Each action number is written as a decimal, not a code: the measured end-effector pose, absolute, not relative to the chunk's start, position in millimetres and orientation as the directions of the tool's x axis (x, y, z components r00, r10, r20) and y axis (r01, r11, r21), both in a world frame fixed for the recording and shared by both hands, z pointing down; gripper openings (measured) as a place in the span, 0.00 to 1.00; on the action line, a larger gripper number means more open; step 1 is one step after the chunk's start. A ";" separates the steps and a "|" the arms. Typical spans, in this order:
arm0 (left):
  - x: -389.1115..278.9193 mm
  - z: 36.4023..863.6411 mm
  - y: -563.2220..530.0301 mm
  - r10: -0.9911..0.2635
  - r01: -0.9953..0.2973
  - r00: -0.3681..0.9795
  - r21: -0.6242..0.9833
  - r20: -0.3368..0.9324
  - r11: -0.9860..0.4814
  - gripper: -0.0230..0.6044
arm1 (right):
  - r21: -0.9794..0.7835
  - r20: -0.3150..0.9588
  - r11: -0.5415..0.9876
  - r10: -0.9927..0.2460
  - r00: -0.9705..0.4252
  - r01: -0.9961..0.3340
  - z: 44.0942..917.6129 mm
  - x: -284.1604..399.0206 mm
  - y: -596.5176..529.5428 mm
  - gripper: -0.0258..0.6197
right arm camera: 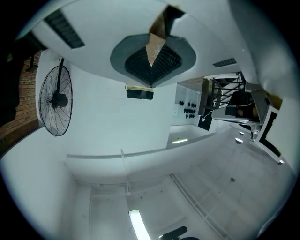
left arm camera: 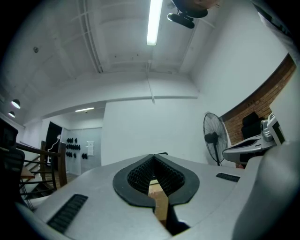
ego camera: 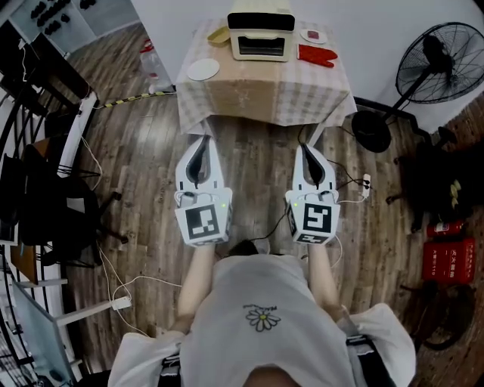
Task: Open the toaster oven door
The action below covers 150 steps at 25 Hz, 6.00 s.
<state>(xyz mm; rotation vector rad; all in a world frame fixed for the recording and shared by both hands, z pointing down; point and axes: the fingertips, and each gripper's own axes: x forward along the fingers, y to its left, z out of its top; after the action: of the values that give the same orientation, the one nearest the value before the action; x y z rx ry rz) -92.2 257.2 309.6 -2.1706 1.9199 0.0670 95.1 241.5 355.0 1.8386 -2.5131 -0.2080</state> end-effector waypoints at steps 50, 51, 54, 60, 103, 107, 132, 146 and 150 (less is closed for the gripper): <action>-128.3 276.1 -242.5 -0.926 -0.954 0.297 -0.110 -0.233 -0.279 0.06 | 0.132 -0.045 0.256 -0.964 -0.264 -0.958 322.5 37.1 -227.4 0.05; -129.0 276.5 -249.8 -0.926 -0.954 0.297 -0.108 -0.232 -0.279 0.06 | 0.125 -0.042 0.259 -0.963 -0.266 -0.958 321.7 35.7 -234.6 0.05; -130.2 279.7 -262.9 -0.930 -0.957 0.290 -0.098 -0.225 -0.274 0.06 | 0.114 -0.033 0.280 -0.958 -0.285 -0.953 322.1 32.4 -248.4 0.05; -126.1 290.0 -271.4 -0.936 -0.954 0.295 -0.111 -0.194 -0.277 0.06 | 0.019 -0.032 0.300 -0.953 -0.300 -0.954 327.3 37.7 -263.2 0.05; -18.3 321.8 -333.2 -0.623 -0.196 0.633 -0.683 0.460 -0.704 0.41 | -0.071 0.028 0.331 -0.942 -0.334 -0.941 355.0 62.8 -249.8 0.05; -22.1 334.7 -341.2 -0.618 -0.170 0.611 -0.680 0.496 -0.714 0.38 | -0.074 0.038 0.330 -0.942 -0.333 -0.941 359.6 63.0 -245.3 0.05; -22.2 340.5 -342.1 -0.546 -0.165 0.632 -0.593 0.550 -0.788 0.33 | -0.515 0.037 0.414 -0.864 -0.501 -0.751 386.9 55.4 -293.9 0.28; -21.9 340.9 -343.7 -0.544 -0.164 0.634 -0.592 0.549 -0.789 0.33 | -0.924 -0.072 0.231 -0.886 -0.458 -0.303 456.2 55.5 -339.4 0.32; -21.3 339.2 -344.7 -0.548 -0.162 0.630 -0.597 0.550 -0.785 0.33 | -0.944 -0.108 0.242 -0.871 -0.479 -0.226 457.7 40.5 -343.7 0.23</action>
<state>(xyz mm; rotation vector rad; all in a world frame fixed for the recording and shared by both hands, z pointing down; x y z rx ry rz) -21.3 -344.7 339.2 -2.3514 0.5569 -1.0260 40.5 -343.7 457.7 1.5613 -2.8954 1.9530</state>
